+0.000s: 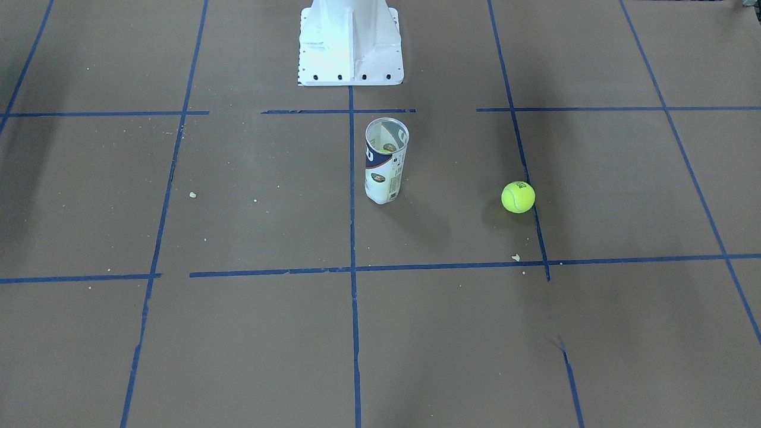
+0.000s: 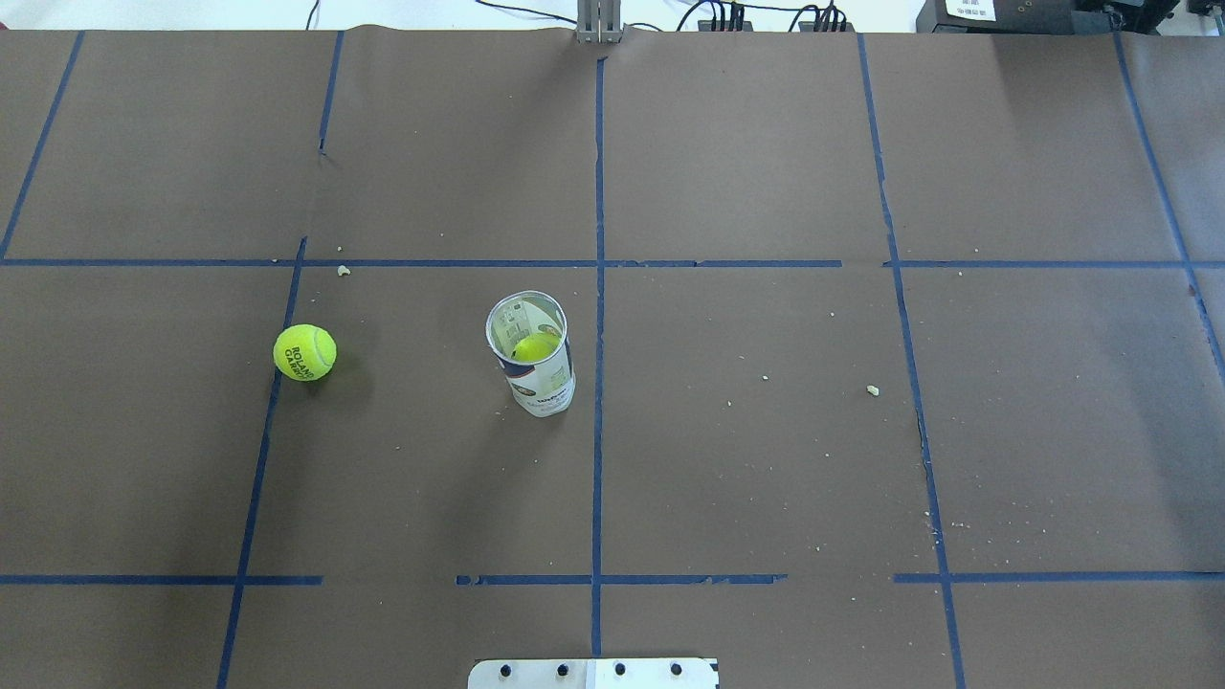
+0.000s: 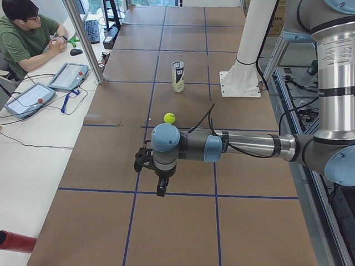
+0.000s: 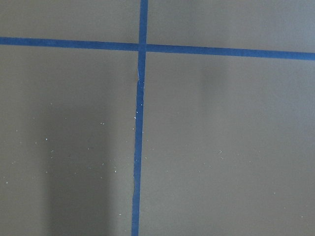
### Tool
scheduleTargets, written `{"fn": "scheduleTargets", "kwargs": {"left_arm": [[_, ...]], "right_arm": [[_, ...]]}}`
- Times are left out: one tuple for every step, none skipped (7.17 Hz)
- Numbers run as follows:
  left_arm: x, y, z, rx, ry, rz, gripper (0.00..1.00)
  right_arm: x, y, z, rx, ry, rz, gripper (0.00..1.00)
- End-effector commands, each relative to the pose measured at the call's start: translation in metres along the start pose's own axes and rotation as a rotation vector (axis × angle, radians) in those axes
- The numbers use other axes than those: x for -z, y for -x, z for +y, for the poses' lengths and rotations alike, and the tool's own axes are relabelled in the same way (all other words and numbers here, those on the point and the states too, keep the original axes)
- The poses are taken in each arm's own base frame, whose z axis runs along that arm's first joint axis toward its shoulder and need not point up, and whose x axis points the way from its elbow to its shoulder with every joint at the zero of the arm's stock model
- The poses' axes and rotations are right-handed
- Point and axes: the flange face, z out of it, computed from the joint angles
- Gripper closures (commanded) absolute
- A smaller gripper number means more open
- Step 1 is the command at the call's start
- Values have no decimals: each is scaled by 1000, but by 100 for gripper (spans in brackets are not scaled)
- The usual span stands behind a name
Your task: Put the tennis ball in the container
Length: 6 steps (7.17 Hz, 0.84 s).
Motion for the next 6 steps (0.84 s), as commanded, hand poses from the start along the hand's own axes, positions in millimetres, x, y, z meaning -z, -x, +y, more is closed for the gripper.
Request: {"fn": "scheduleTargets", "kwargs": {"left_arm": [[20,-16,-28,-41,-52,-2,0],[47,-35,-62,-105,-123,-15,0],[50,-38,-70,-117,-136,-6,0],[60,-47,-75,-111,-161,-5,0],[63,-50,-74,-136,-192,-7,0],[65,-58,-79,-225,-279,-15,0]], "right_arm": [[0,0,0,0,0,0,0],[0,0,0,0,0,0,0],[0,0,0,0,0,0,0],[0,0,0,0,0,0,0],[0,0,-1,1,-1,0,0],[0,0,0,0,0,0,0]]}}
